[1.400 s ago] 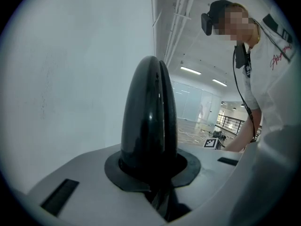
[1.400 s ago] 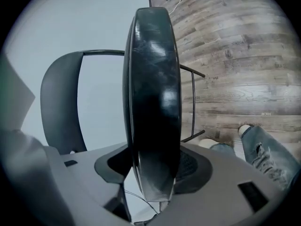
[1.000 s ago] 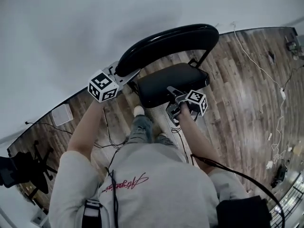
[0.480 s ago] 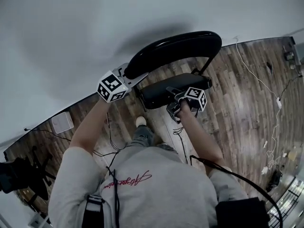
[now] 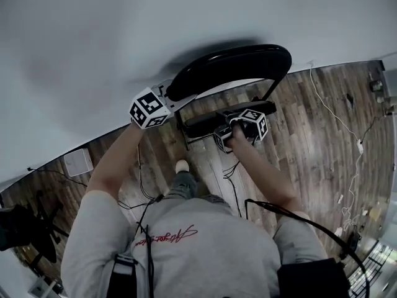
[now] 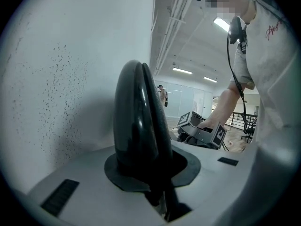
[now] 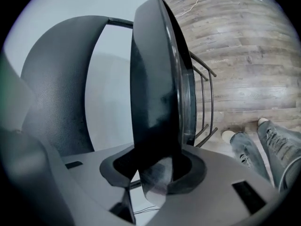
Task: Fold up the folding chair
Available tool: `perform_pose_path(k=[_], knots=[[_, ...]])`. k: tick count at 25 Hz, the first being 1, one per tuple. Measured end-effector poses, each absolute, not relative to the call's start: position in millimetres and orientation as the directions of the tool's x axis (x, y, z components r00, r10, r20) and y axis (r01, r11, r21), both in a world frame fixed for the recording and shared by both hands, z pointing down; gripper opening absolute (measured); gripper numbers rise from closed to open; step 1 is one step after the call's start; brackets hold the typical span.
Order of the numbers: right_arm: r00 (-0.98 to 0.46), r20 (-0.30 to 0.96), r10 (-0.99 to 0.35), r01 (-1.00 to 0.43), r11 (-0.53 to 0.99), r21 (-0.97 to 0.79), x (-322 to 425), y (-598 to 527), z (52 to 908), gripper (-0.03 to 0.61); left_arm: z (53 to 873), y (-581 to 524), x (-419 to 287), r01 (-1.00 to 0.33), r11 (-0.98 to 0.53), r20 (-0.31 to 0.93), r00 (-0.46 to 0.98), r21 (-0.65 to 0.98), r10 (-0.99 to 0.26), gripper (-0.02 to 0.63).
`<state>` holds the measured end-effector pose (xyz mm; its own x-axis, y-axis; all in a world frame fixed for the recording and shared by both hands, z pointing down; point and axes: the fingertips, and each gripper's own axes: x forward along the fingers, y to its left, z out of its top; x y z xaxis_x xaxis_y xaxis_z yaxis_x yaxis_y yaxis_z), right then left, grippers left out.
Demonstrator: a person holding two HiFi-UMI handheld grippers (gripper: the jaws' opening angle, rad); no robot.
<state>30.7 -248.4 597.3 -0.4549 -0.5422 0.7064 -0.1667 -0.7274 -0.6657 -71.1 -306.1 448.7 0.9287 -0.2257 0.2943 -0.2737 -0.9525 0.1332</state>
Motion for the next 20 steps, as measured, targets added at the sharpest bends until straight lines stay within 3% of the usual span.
perform_pose_path(k=[6,12,20], knots=[[-0.441,0.721,-0.534,-0.143,-0.751,-0.644,22.8,-278.7,595.8,0.143,446.3,-324.2,-74.5,-0.263,-0.956,0.297,0.93,0.131,-0.215,0.08],[-0.489,0.743,-0.456,-0.209,-0.766,-0.608,15.8,-299.7,601.6,0.143,453.2,-341.2,-78.1,-0.269,-0.953,0.298,0.929,0.142,-0.218,0.08],[-0.468,0.749,-0.469,-0.21,-0.764,-0.61,9.4,-324.4,604.4,0.152,456.4,-350.4,-84.8,-0.296,-0.947,0.311,0.918,0.126,-0.245,0.081]])
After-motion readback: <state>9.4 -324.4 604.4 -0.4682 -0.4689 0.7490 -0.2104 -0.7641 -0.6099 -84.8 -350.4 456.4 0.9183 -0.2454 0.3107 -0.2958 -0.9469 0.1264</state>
